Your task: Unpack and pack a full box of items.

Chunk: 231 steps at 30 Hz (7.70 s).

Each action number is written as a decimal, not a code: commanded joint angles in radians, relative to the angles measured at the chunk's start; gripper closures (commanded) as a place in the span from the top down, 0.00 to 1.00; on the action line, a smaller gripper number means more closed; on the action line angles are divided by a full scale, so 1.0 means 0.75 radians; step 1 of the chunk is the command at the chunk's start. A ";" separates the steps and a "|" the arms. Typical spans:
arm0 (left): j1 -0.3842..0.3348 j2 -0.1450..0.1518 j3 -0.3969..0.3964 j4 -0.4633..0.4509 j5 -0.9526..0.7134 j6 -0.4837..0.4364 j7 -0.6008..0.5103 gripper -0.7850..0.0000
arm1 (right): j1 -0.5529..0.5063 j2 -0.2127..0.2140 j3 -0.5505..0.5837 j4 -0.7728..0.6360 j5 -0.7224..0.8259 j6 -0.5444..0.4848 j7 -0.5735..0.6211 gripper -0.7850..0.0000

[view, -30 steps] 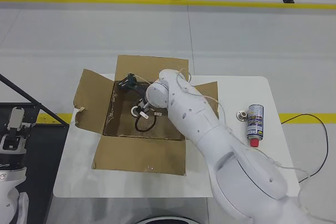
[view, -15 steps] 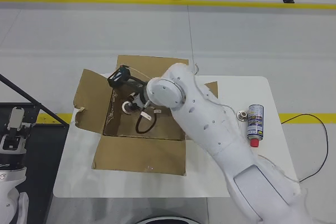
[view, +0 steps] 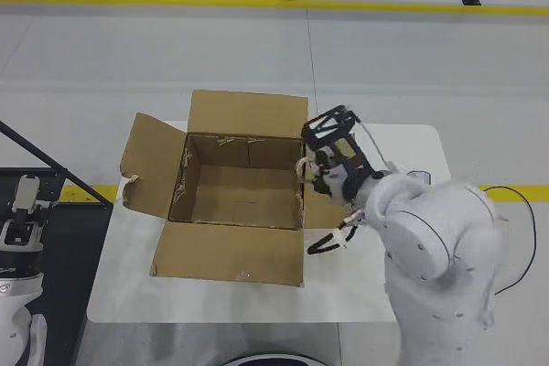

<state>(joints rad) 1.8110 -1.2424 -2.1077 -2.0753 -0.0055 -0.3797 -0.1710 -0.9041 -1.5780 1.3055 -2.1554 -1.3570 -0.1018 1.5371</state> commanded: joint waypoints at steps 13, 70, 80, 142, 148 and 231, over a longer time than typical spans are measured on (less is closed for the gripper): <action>0.000 0.000 0.000 0.000 0.000 0.000 0.000 1.00 | -0.212 0.032 0.296 0.141 -0.360 0.179 -0.002 0.00; -0.017 -0.001 -0.010 0.001 0.105 0.024 0.037 1.00 | -0.181 0.019 0.344 0.604 -0.372 0.146 -0.002 1.00; 0.007 0.012 0.030 -0.032 0.385 0.017 -0.139 1.00 | -0.279 0.012 0.327 0.100 -0.279 0.288 -0.058 1.00; -0.015 0.024 0.049 0.019 0.435 0.015 -0.148 1.00 | -0.642 0.065 0.168 0.087 0.342 0.254 -0.872 1.00; -0.014 0.025 0.049 0.018 0.433 0.016 -0.151 1.00 | -0.619 0.074 0.177 0.096 0.348 0.276 -0.862 1.00; 0.013 0.021 0.042 -0.033 0.327 -0.028 -0.095 1.00 | -0.181 0.286 0.266 0.652 0.068 -0.041 -0.111 0.40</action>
<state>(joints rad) 1.8205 -1.2266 -2.0763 -2.1001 0.2397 -0.4006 -0.2421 -1.0438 -1.3638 1.5035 -1.6747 -1.3172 -0.1363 1.4499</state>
